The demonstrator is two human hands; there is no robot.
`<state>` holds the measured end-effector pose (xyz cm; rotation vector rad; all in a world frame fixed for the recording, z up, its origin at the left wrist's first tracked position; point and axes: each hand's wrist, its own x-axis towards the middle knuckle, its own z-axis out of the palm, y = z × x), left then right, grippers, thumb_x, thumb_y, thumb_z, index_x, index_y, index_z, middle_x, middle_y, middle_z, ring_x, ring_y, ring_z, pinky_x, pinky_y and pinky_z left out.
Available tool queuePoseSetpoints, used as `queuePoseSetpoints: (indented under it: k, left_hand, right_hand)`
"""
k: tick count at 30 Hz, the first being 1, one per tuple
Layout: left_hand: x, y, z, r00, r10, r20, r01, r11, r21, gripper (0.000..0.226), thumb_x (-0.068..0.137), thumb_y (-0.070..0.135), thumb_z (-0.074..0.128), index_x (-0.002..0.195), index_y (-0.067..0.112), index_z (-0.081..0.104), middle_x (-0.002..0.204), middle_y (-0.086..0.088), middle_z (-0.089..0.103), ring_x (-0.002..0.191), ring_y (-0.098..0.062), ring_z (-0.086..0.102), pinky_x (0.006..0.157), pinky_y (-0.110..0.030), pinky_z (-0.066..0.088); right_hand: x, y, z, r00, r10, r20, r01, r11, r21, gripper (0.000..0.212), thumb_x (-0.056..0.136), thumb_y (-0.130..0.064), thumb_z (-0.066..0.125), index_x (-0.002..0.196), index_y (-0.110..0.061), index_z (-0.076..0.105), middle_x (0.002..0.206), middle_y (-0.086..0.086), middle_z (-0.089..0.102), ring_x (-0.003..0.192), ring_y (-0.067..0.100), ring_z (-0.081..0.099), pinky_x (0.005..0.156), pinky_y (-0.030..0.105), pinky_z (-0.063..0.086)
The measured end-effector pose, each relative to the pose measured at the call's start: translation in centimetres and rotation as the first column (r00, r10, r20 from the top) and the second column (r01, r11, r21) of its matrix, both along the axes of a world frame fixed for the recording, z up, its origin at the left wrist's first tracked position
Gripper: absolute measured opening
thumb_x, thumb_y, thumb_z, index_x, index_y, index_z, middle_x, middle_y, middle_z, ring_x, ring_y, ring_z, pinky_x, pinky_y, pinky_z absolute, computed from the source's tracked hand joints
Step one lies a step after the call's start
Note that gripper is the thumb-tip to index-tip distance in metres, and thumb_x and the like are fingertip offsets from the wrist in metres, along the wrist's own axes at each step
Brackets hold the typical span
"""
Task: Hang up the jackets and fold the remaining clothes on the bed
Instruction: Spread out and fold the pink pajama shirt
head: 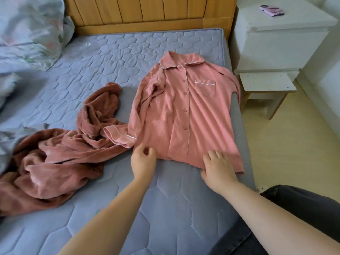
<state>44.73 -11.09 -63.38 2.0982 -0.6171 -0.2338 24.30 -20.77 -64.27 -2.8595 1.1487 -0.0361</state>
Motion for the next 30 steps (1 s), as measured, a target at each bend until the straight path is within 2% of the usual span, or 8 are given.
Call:
queuePoseSetpoints:
  k: [2, 5, 10, 17, 21, 23, 26, 30]
  left_hand:
    - [2.1, 0.4, 1.1, 0.807, 0.289, -0.515, -0.337, 0.941, 0.0, 0.03, 0.085, 0.041, 0.054, 0.08, 0.012, 0.059, 0.077, -0.007, 0.063, 0.07, -0.028, 0.063, 0.058, -0.03, 0.046]
    - [5.1, 0.4, 1.9, 0.624, 0.334, -0.706, -0.471, 0.882, 0.001, 0.043, 0.081, 0.054, 0.057, 0.081, 0.012, 0.061, 0.067, -0.006, 0.064, 0.048, -0.02, 0.06, 0.044, -0.026, 0.046]
    - [8.8, -2.4, 6.2, 0.57, 0.088, -0.817, -0.011, 0.995, 0.1, 0.047, 0.094, 0.017, 0.035, 0.049, 0.017, 0.048, 0.046, 0.002, 0.042, 0.032, -0.009, 0.036, 0.033, -0.014, 0.025]
    - [17.1, -8.2, 16.4, 0.866, -0.049, -0.498, 0.113, 0.989, 0.1, 0.059, 0.074, 0.03, 0.068, 0.124, 0.001, 0.054, 0.116, -0.013, 0.061, 0.109, -0.031, 0.061, 0.067, -0.021, 0.051]
    - [20.5, -8.2, 21.3, 0.995, -0.02, -0.102, -0.016, 0.938, -0.346, 0.045, 0.101, 0.02, 0.044, 0.143, 0.009, 0.035, 0.129, 0.0, 0.044, 0.119, -0.018, 0.047, 0.092, -0.022, 0.037]
    - [20.2, -7.6, 19.4, 0.986, -0.139, -0.097, 0.119, 0.975, -0.189, 0.061, 0.101, 0.023, 0.045, 0.153, 0.016, 0.013, 0.144, 0.003, 0.033, 0.126, -0.013, 0.039, 0.105, -0.023, 0.026]
    - [18.6, -6.8, 13.0, 0.937, -0.349, -0.005, 0.333, 0.891, 0.309, 0.052, 0.092, 0.02, 0.056, 0.143, 0.017, 0.044, 0.142, -0.007, 0.048, 0.129, -0.024, 0.046, 0.106, -0.026, 0.032]
    - [12.8, -5.4, 6.7, 0.91, -0.414, -0.016, 0.383, 0.826, 0.414, 0.029, 0.09, 0.009, 0.051, 0.113, 0.006, 0.068, 0.121, -0.014, 0.064, 0.115, -0.03, 0.057, 0.093, -0.027, 0.038]
  right_hand:
    - [1.7, 0.5, 0.4, 1.0, 0.022, 0.007, -0.022, 1.0, 0.019, 0.026, 0.065, -0.023, 0.074, 0.082, -0.012, 0.057, 0.089, 0.005, 0.055, 0.084, 0.027, 0.054, 0.071, 0.039, 0.046]
    - [4.3, 0.6, 1.0, 0.999, 0.05, -0.005, -0.05, 0.996, 0.069, 0.023, 0.083, -0.018, 0.056, 0.105, -0.013, 0.052, 0.112, 0.004, 0.049, 0.107, 0.025, 0.046, 0.087, 0.035, 0.037]
    - [9.0, -0.6, 2.9, 0.995, 0.071, -0.072, -0.065, 0.995, 0.079, 0.038, 0.085, -0.014, 0.05, 0.123, -0.013, 0.048, 0.126, 0.006, 0.046, 0.12, 0.026, 0.042, 0.099, 0.034, 0.034]
    - [14.6, -2.9, 5.9, 0.996, 0.086, -0.038, -0.086, 0.996, -0.015, 0.049, 0.084, -0.017, 0.055, 0.13, -0.009, 0.045, 0.124, 0.008, 0.05, 0.116, 0.027, 0.048, 0.1, 0.035, 0.037]
    - [17.8, -4.0, 8.0, 0.998, 0.056, -0.025, -0.057, 0.998, -0.013, 0.056, 0.085, -0.015, 0.052, 0.138, -0.009, 0.035, 0.143, 0.009, 0.035, 0.128, 0.027, 0.04, 0.105, 0.037, 0.032]
    - [18.7, -4.2, 8.7, 0.999, 0.039, -0.032, -0.04, 0.999, -0.017, 0.052, 0.088, -0.017, 0.048, 0.138, -0.009, 0.034, 0.142, 0.01, 0.036, 0.127, 0.028, 0.041, 0.102, 0.039, 0.034]
    - [19.1, -4.5, 8.4, 0.997, 0.029, -0.065, -0.026, 0.998, 0.056, 0.042, 0.089, -0.019, 0.044, 0.13, -0.011, 0.041, 0.137, 0.009, 0.04, 0.126, 0.028, 0.041, 0.101, 0.04, 0.034]
    - [17.9, -4.5, 6.6, 0.998, -0.013, -0.062, 0.022, 0.99, 0.137, 0.05, 0.085, -0.021, 0.053, 0.132, -0.01, 0.041, 0.136, 0.009, 0.041, 0.129, 0.029, 0.037, 0.109, 0.039, 0.027]
